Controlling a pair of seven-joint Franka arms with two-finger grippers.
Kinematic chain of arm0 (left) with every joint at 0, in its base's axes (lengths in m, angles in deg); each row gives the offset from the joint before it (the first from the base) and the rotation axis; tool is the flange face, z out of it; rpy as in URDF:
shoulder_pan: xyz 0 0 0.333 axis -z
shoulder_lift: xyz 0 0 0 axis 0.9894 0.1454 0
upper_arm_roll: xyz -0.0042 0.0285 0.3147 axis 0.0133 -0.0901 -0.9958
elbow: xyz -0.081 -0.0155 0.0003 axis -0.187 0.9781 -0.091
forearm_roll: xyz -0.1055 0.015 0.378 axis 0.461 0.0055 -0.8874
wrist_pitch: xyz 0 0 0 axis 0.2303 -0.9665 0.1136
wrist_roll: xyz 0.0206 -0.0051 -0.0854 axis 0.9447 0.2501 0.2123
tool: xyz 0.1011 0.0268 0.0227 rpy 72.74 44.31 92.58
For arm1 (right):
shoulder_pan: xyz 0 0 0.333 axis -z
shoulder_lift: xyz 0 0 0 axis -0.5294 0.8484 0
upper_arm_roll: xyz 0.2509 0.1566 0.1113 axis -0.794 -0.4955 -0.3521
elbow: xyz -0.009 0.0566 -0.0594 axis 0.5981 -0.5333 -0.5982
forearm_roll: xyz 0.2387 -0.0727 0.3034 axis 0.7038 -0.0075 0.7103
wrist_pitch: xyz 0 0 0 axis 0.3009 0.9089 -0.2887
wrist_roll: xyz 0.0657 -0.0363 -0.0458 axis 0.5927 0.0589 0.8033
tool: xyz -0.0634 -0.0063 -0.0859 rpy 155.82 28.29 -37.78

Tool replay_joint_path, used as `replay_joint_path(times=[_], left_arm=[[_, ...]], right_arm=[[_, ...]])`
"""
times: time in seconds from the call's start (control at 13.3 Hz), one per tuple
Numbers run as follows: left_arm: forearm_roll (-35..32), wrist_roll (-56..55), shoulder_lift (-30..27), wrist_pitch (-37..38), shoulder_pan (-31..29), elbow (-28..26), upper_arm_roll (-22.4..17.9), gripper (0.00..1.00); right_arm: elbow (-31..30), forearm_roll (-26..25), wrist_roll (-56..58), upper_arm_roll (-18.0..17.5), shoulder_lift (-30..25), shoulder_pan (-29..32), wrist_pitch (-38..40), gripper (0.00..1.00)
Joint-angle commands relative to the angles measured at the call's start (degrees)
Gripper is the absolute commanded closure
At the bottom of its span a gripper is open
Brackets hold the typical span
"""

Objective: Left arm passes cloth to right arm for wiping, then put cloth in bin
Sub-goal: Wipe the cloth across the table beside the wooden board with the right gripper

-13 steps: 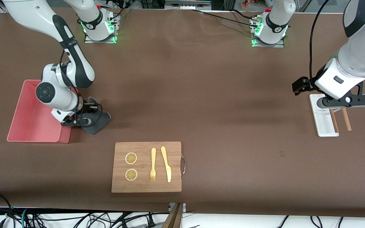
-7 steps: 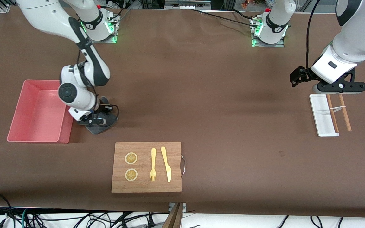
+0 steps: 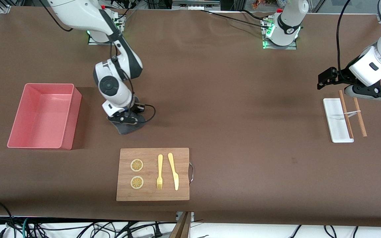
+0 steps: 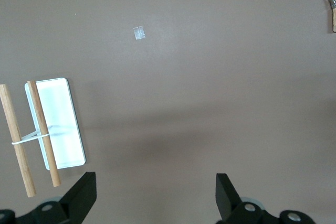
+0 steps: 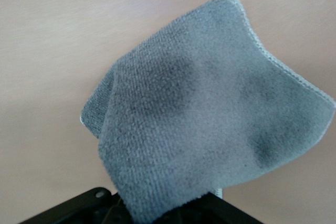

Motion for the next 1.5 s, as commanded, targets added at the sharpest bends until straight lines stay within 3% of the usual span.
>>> replay_joint_path(times=[0.0, 0.3, 0.6, 0.75, 0.9, 1.05, 1.43], left_arm=[[0.6, 1.2, -0.9, 0.9, -0.6, 0.9, 0.7, 0.0], [0.5, 1.2, -0.1, 3.3, -0.6, 2.6, 0.7, 0.0], [0.5, 1.9, -0.1, 3.8, -0.7, 2.5, 0.7, 0.0], [0.4, 3.4, -0.2, 3.9, 1.4, 2.1, -2.2, 0.0], [-1.5, 7.3, 0.0, 3.7, 6.5, 2.0, -8.2, 0.0], [-5.0, 9.8, 0.6, 3.4, 8.1, 2.6, -9.0, 0.0], [-4.4, 9.2, 1.9, 3.3, 8.0, 4.3, -8.9, 0.0]], right_arm=[[4.6, 0.5, -8.3, 0.5, 3.1, -4.1, -0.3, 1.0], [7.6, 1.1, -18.4, -0.3, 4.3, -9.0, -0.3, 1.0], [12.5, 6.1, -20.1, -1.9, 4.0, -9.5, 2.2, 1.0], [17.1, 7.2, -20.0, -1.9, 4.0, -8.9, 8.6, 1.0], [20.1, 7.2, -19.1, -1.7, 4.0, -7.0, 14.5, 1.0], [19.9, 7.2, -14.8, -1.6, 3.9, -4.7, 16.8, 1.0], [13.4, 7.3, -4.4, -0.8, 3.9, 0.2, 14.2, 1.0]])
